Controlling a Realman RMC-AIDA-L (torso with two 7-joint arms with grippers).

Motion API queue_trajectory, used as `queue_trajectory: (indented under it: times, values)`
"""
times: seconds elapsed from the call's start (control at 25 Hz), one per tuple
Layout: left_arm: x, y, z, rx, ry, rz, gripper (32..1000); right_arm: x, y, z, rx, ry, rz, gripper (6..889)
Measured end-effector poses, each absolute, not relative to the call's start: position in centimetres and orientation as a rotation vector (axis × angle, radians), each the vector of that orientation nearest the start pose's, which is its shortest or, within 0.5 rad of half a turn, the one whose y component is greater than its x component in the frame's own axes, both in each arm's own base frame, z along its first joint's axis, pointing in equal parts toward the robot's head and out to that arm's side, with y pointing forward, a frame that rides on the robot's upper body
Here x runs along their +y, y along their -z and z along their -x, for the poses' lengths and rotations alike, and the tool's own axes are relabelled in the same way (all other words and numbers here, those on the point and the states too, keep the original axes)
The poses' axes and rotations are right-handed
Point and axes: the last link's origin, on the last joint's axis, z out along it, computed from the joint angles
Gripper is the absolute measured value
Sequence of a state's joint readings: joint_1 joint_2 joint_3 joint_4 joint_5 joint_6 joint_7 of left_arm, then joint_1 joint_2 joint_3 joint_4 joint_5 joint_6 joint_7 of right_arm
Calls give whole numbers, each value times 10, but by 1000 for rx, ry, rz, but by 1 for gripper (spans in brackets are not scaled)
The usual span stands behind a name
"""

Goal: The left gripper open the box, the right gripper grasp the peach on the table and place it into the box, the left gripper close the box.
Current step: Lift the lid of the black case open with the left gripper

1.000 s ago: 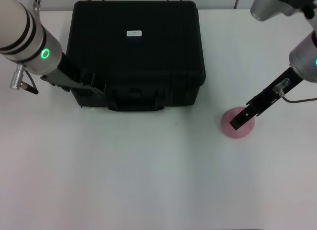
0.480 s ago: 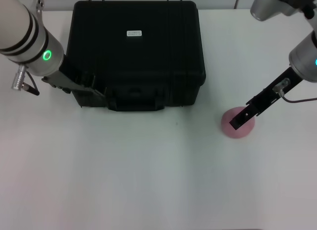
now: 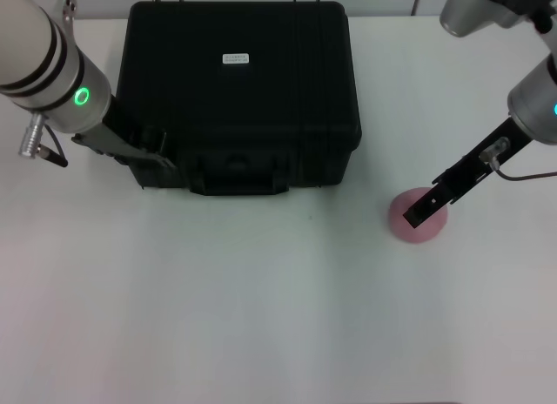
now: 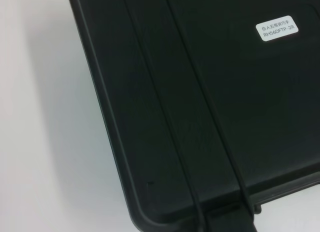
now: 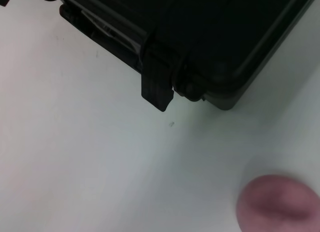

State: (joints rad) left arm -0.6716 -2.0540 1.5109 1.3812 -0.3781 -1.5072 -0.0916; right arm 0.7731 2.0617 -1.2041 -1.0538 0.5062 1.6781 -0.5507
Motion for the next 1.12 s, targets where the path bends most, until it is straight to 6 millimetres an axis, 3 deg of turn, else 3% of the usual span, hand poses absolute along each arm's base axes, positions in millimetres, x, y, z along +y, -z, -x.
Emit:
queue_trajectory:
  times: [0.36, 0.68, 1.12]
  values:
    - [375, -5, 160, -1344, -410, 2086, 500, 365, 0, -195, 1257, 615, 2588, 830]
    - [374, -4, 160, -1342, -416, 2086, 416, 365, 0, -195, 1256, 615, 2588, 830]
    - [374, -4, 158, -1336, -432, 2090, 406, 365, 0, -195, 1255, 615, 2587, 830]
